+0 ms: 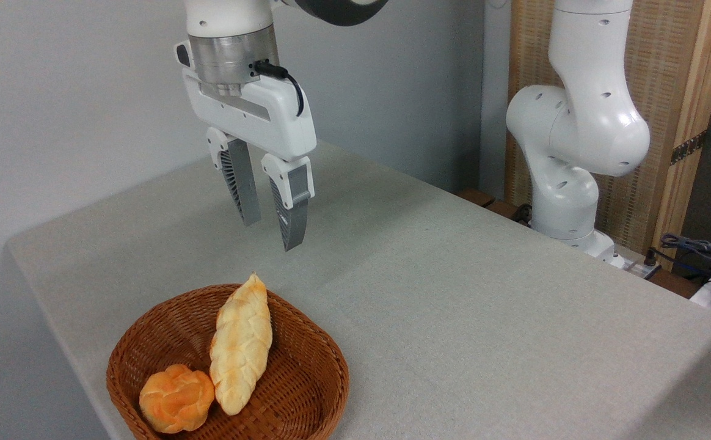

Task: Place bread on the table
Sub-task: 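Lower the open gripper toward the long pale bread roll in the basket, then close the gripper around the end of the long bread roll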

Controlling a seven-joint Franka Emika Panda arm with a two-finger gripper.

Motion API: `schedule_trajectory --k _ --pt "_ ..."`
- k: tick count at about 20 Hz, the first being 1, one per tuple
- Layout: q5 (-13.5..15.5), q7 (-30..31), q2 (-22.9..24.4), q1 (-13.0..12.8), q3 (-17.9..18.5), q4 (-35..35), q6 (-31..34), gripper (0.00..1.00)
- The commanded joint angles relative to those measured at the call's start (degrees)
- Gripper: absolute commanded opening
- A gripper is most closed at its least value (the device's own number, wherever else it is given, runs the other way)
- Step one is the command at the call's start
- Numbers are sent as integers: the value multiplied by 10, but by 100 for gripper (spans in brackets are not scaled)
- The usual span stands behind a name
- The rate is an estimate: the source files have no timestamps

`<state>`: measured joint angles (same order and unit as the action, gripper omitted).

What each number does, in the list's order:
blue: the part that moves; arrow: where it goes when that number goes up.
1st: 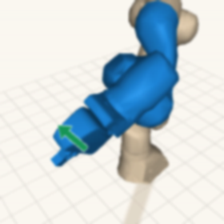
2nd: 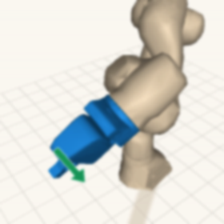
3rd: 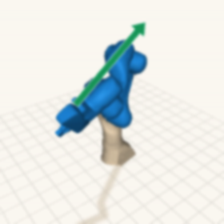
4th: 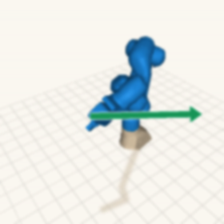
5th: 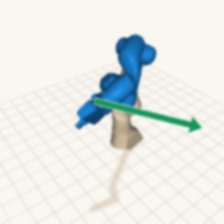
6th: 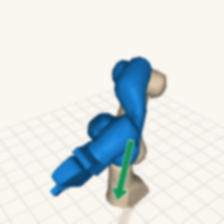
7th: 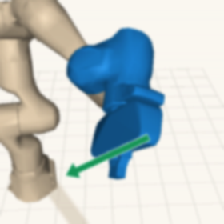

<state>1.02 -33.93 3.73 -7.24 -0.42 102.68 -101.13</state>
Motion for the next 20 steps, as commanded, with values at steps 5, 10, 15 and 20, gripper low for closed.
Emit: schedule_trajectory --k 5,10,15,20 --pt "8 -2 -12 -1 6 -13 16 100" --pt "10 -3 -28 0 8 -9 -24 100" --pt "19 -1 -58 2 21 -8 -99 100" --pt "49 25 -94 2 30 -9 -169 100"
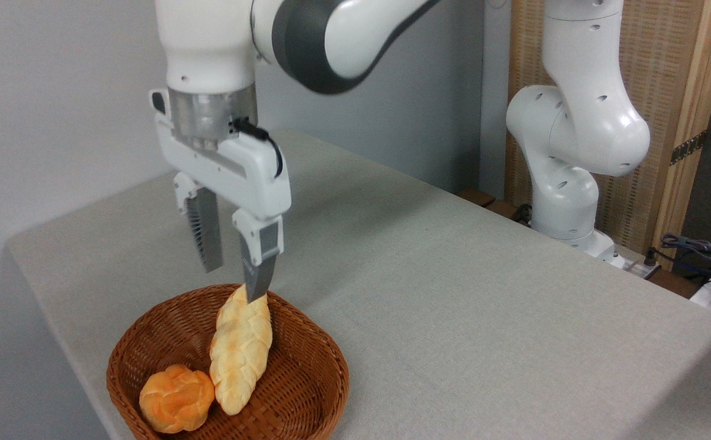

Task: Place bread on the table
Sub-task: 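Close the gripper around the end of the long bread roll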

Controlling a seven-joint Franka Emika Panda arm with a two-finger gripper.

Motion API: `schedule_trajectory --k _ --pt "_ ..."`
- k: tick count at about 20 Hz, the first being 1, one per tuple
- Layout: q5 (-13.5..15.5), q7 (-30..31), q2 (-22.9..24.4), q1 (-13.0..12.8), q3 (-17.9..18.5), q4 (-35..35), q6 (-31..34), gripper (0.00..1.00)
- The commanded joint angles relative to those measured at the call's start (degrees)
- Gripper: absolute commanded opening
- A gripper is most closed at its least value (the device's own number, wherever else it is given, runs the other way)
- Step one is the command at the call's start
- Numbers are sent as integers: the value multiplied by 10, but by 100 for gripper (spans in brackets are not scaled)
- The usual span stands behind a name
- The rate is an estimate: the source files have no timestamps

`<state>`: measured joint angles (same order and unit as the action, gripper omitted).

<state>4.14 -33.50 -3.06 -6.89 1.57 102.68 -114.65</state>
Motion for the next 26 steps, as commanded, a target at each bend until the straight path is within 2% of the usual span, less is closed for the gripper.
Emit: schedule_trajectory --k 1,9,12,15,17,18,20,26 --pt "18 23 -31 -1 10 -9 -40 100" --pt "10 19 -70 -2 10 -2 -44 100" --pt "-20 20 -86 -4 6 -2 -44 100" --pt "-27 18 -93 -6 4 -2 -44 98" --pt "-31 12 -92 -6 4 -3 -44 61" --pt "-31 5 -92 -6 4 -3 -44 32" --pt "-31 5 -92 -6 4 -4 -41 24" --pt "-30 5 -90 -6 4 -4 -37 29"
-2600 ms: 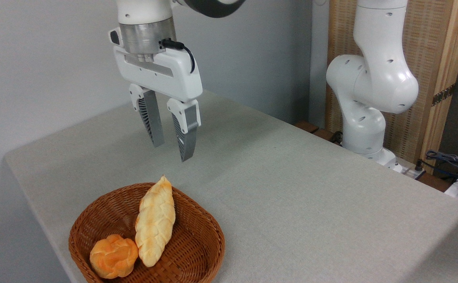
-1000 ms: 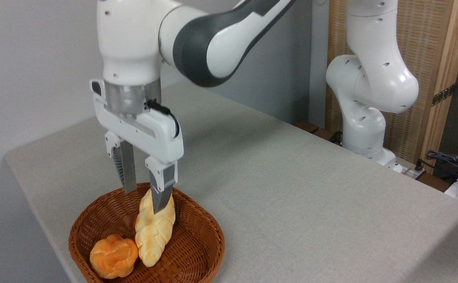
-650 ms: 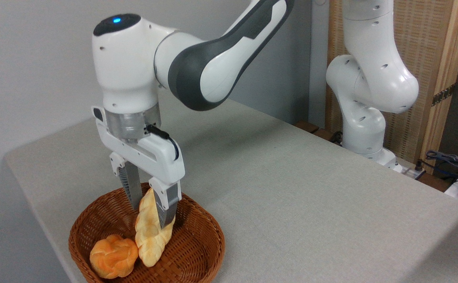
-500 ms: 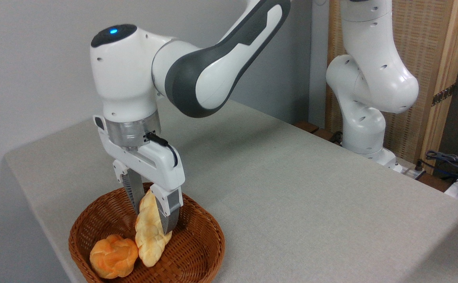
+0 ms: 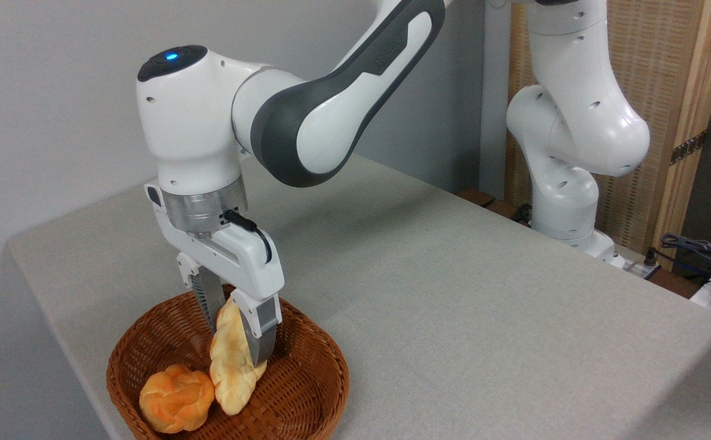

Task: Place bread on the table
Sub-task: 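Close the gripper around the end of the long bread roll, then lift the held bread roll up out of the basket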

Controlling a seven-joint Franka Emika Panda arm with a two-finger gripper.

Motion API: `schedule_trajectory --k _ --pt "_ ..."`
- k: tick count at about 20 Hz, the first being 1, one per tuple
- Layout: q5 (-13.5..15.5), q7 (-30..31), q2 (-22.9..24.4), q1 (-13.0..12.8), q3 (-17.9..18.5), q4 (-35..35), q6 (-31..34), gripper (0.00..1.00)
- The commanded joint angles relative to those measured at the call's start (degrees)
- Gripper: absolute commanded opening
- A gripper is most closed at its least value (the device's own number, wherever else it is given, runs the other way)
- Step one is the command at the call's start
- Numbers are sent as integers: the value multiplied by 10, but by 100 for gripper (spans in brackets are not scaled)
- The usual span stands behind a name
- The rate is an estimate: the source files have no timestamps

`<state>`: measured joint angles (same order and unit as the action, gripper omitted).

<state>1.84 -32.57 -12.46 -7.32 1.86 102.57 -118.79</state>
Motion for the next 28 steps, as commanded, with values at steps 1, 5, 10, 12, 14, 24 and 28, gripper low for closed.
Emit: schedule_trajectory --k 1,5,10,12,14,24,28 --pt "-7 -5 5 -2 1 -3 5 29" --pt "-7 -4 9 -2 0 -3 5 29" --pt "2 -2 38 -2 1 -8 6 31" --pt "2 -2 60 -2 0 -8 14 33" --pt "2 -3 82 -2 -1 -8 40 34" --pt "7 -28 124 -7 -18 -1 231 44" --pt "7 -28 122 -14 -30 23 275 80"
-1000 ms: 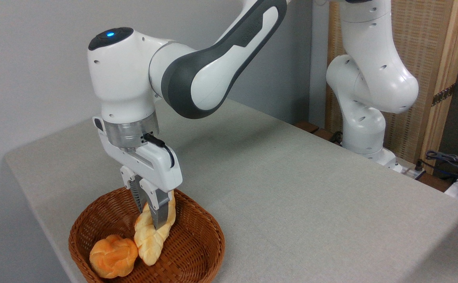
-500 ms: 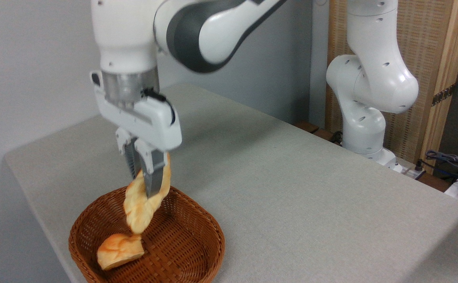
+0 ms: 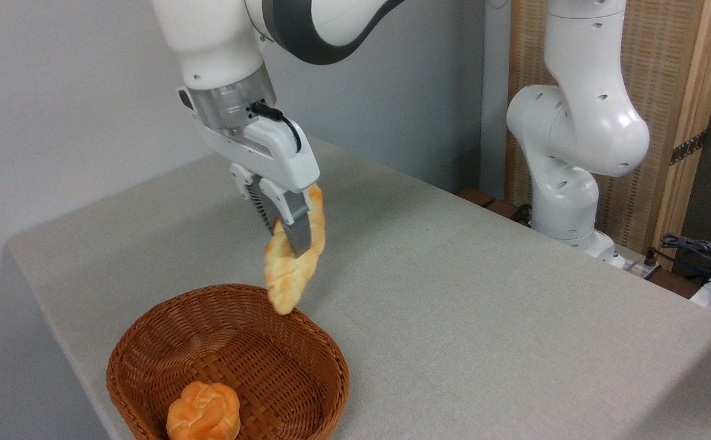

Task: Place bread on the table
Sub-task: 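Lift the held bread roll up out of the basket, then lower the bread roll onto the table beside the basket and release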

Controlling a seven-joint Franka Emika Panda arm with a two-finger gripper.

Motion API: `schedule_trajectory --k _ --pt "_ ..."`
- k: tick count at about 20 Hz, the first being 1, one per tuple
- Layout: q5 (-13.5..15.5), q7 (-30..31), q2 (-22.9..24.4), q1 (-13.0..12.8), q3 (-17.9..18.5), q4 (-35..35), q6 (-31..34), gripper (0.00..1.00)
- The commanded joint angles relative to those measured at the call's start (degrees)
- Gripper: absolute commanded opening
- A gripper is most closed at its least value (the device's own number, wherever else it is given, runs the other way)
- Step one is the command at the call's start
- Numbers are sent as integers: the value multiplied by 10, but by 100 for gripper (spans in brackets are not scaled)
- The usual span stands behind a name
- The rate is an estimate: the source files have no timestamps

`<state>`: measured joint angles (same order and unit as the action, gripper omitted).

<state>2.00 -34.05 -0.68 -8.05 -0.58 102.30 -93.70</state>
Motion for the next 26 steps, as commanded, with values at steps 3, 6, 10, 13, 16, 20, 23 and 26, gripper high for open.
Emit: schedule_trajectory --k 3,6,10,13,16,20,23,26 --pt "-2 -14 4 -21 -7 41 24 96" --pt "-2 -14 -1 -27 -8 47 24 100" --pt "-2 -14 -9 -27 -8 45 23 100" --pt "-2 -14 -13 -27 -10 45 21 100" --pt "-1 -14 -11 -27 -13 41 19 100" --pt "-1 -12 -1 -27 -14 20 -2 100" --pt "-1 -6 10 -27 -13 6 -52 100" --pt "3 -3 11 -23 -5 6 -108 100"
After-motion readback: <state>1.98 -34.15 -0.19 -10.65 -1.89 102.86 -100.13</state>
